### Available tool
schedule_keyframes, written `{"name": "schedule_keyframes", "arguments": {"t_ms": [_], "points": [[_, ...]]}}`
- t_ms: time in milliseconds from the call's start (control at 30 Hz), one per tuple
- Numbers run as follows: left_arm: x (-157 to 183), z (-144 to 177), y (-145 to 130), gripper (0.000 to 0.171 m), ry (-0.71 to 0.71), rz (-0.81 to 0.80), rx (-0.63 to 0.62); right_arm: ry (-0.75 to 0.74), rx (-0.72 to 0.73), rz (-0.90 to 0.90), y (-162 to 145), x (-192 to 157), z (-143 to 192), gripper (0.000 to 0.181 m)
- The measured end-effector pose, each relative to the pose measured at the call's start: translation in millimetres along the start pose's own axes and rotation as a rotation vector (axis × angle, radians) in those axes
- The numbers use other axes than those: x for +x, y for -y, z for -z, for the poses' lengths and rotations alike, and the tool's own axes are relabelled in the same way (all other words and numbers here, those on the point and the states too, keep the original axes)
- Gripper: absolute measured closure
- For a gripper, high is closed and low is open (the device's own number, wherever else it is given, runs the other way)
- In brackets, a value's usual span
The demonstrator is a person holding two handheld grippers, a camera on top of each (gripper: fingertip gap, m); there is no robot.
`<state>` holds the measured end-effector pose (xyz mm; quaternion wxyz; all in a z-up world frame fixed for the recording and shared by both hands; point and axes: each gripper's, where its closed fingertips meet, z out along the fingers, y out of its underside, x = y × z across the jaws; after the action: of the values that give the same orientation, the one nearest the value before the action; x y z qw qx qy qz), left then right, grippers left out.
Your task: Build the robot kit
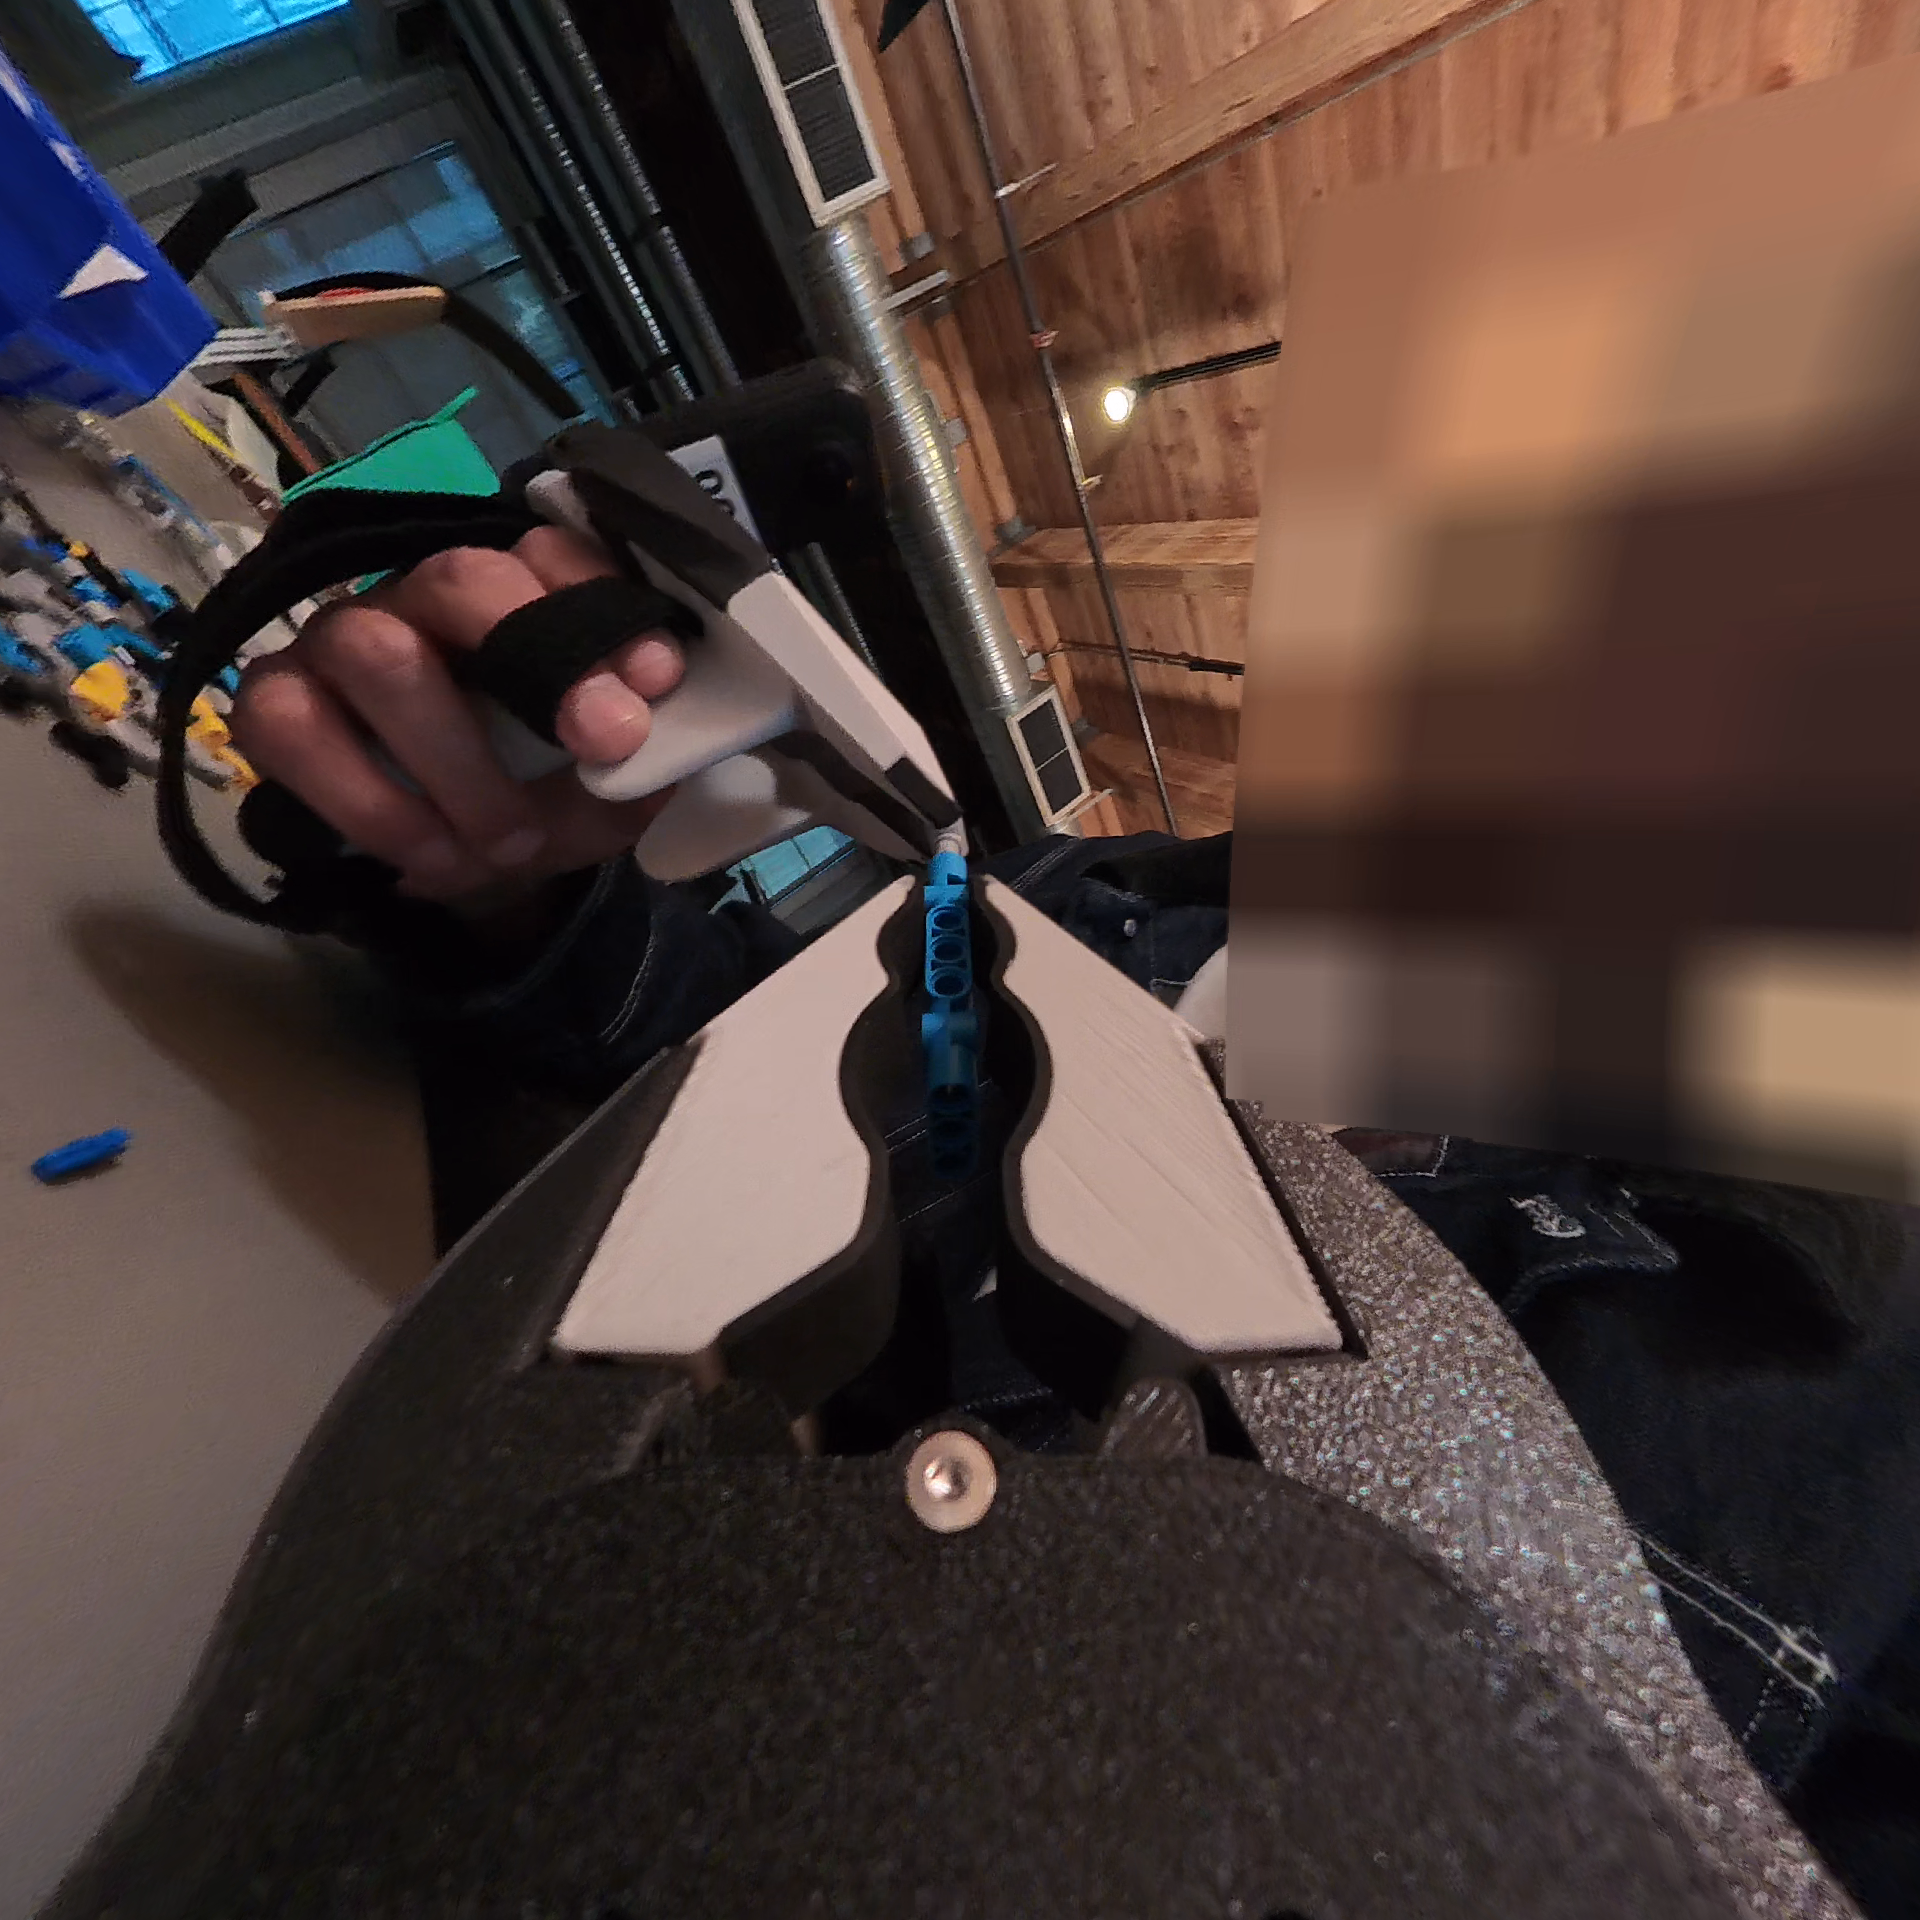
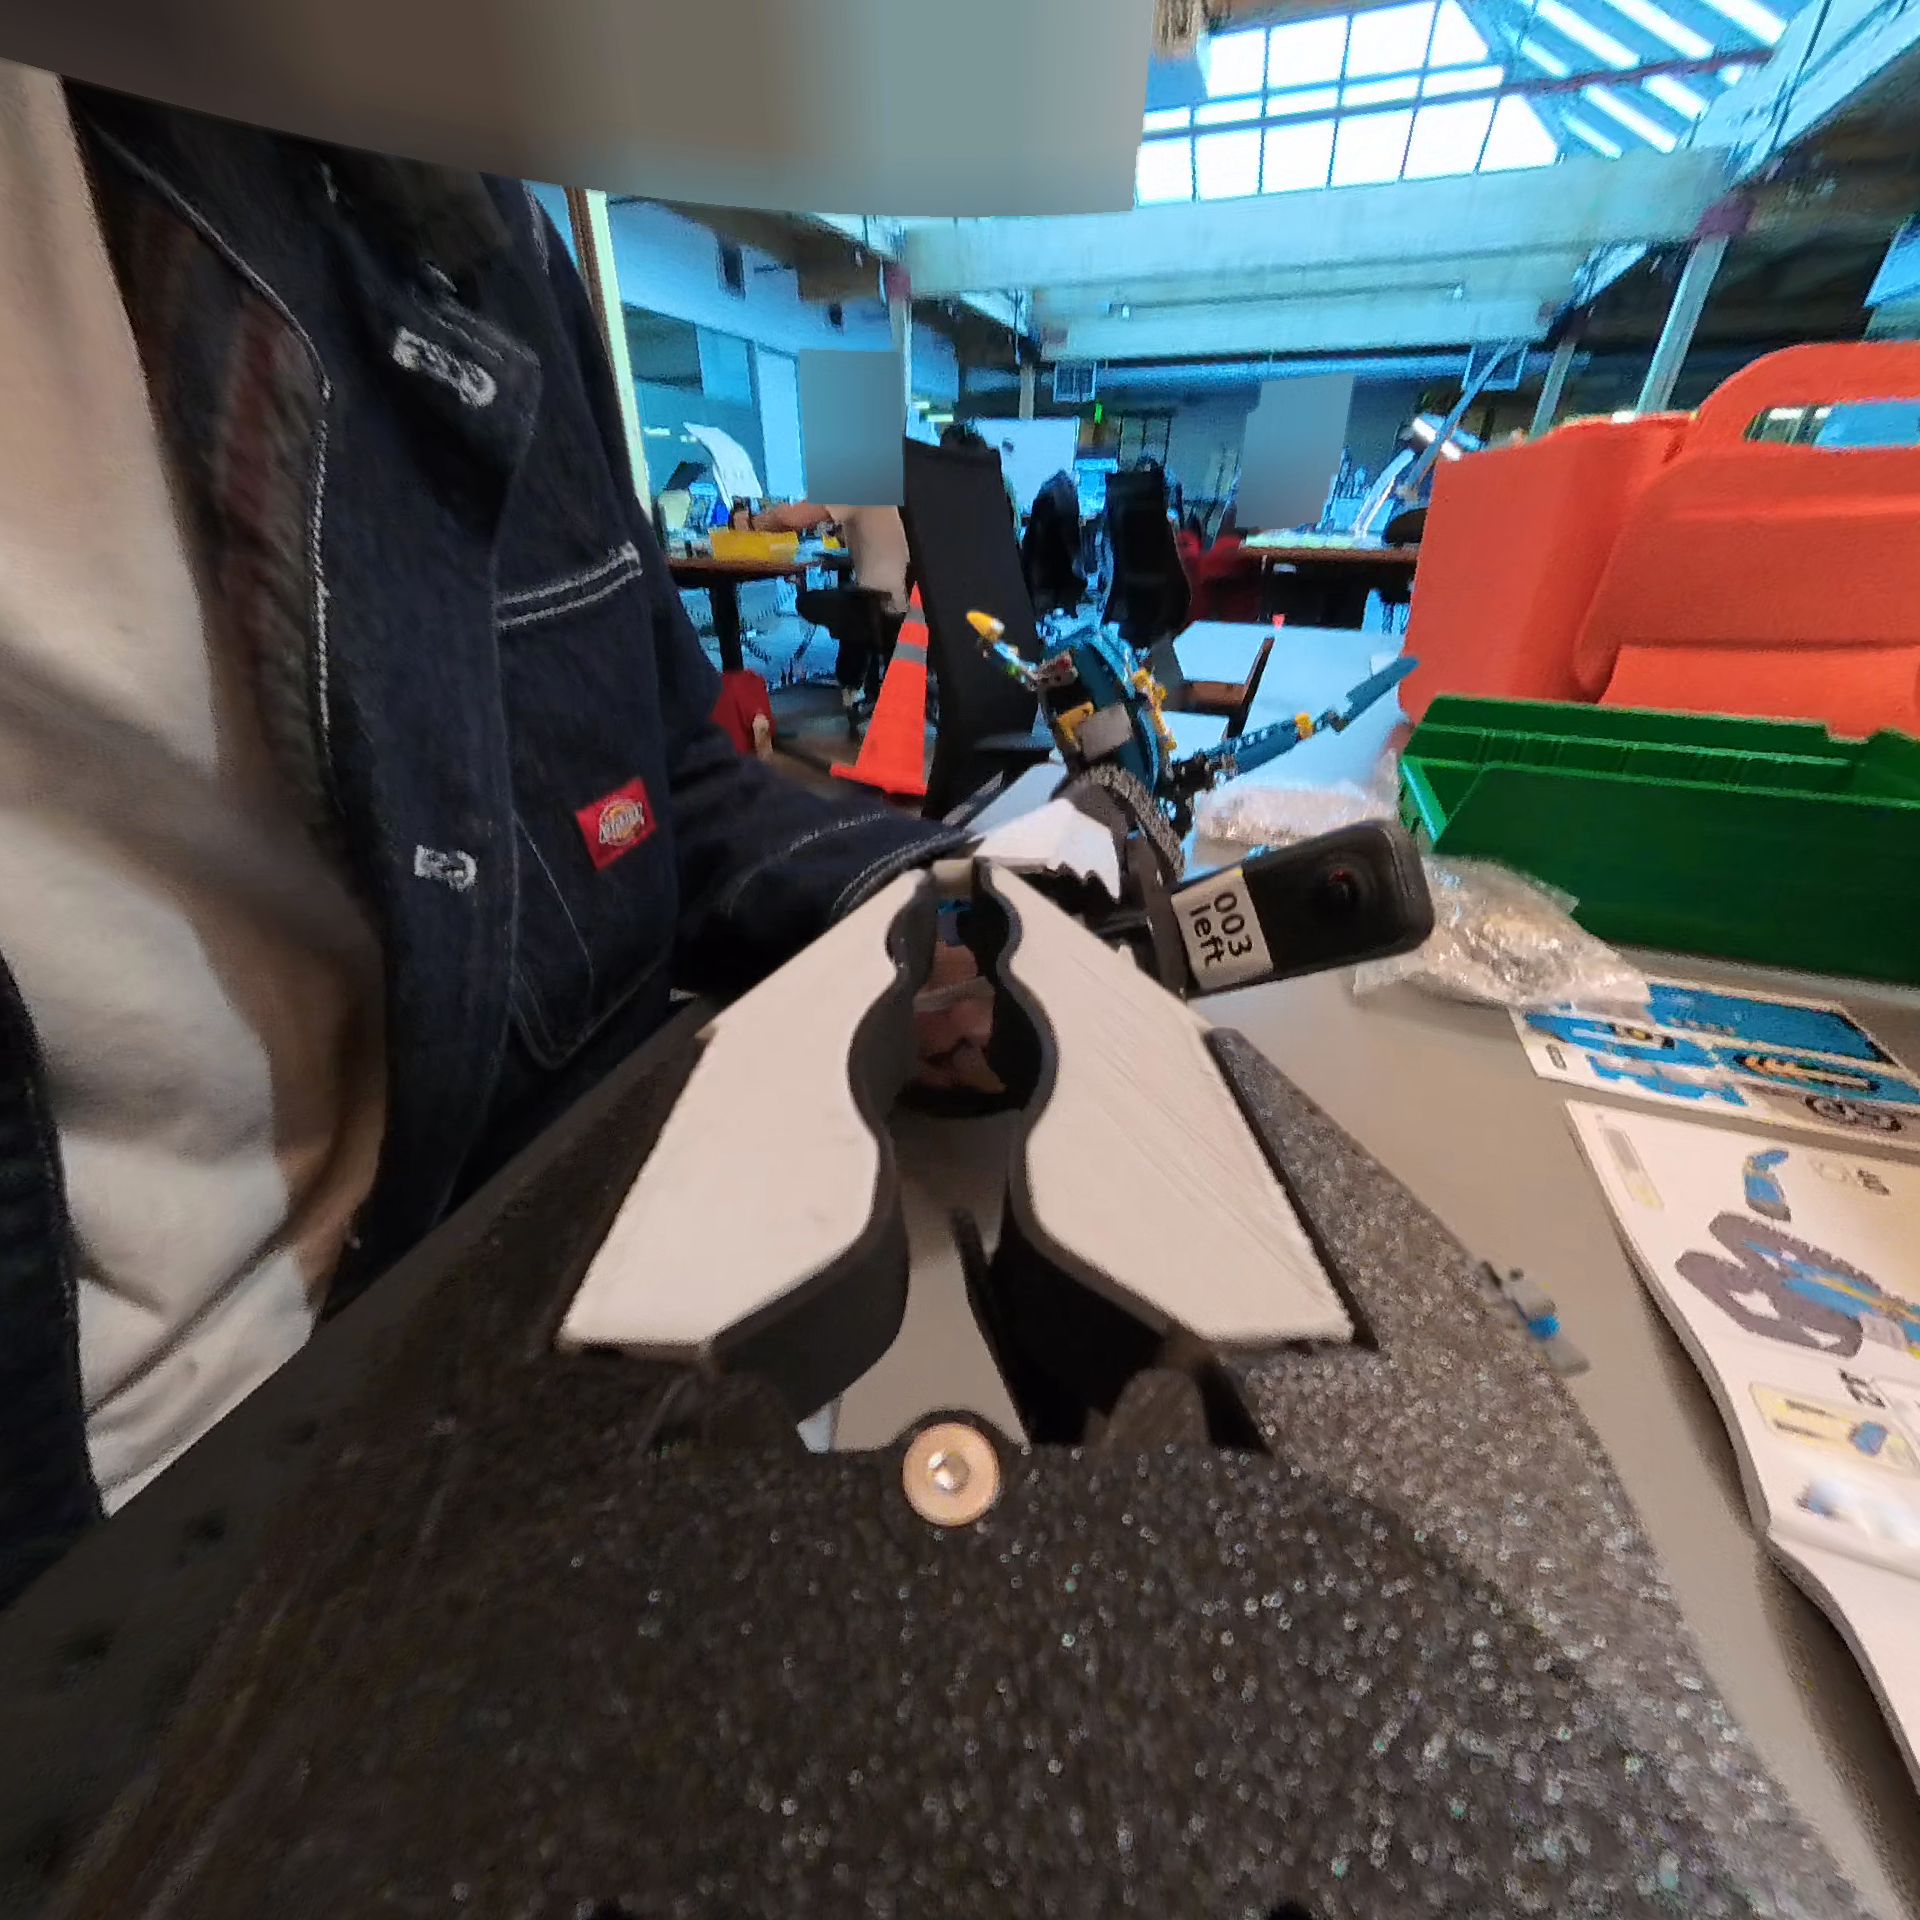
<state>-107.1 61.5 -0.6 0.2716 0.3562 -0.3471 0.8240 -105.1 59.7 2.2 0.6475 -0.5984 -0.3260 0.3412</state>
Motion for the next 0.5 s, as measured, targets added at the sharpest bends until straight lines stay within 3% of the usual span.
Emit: {"name": "schedule_keyframes", "arguments": {"t_ms": [167, 300, 500], "points": [[18, -4, 4, 0.165, -0.107, -0.004, 0.034, 0.0, 0.072, 0.01, 14, 0, -7, 0.175], [13, -1, 5, 0.165, -0.072, -0.004, 0.032, -0.024, -0.031, 0.046, 8, 2, -6, 0.176], [-23, 9, -3, 0.166, 0.187, -0.05, -0.041, -0.08, -0.335, 0.073, -22, 5, 4, 0.175]]}}
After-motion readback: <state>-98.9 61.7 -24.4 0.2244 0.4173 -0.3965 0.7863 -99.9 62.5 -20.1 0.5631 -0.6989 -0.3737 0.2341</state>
